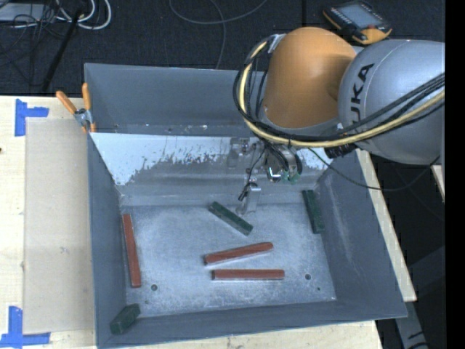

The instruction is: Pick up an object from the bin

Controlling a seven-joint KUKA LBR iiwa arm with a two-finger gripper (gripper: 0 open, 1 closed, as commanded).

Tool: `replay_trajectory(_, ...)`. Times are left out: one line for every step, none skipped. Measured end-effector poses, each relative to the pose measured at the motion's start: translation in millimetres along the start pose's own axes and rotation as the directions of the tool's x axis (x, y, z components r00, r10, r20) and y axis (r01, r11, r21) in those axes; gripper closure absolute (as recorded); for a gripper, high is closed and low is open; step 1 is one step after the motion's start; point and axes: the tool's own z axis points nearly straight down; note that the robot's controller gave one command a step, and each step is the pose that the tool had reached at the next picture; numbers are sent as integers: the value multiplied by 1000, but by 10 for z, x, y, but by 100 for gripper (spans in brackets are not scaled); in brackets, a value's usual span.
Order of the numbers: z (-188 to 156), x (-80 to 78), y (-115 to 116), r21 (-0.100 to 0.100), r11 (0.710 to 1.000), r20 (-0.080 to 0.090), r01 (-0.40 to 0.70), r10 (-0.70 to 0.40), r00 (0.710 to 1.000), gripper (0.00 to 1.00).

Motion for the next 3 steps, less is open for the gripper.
replay_trajectory(-49, -14, -3, -1, 1000, 8, -2, 2, 1000, 0)
replay_trajectory(593, 12, -134, -2, 1000, 12, -26, 26, 1000, 0)
replay_trajectory(1023, 37, -187, -1, 999, 2, -41, 41, 999, 0)
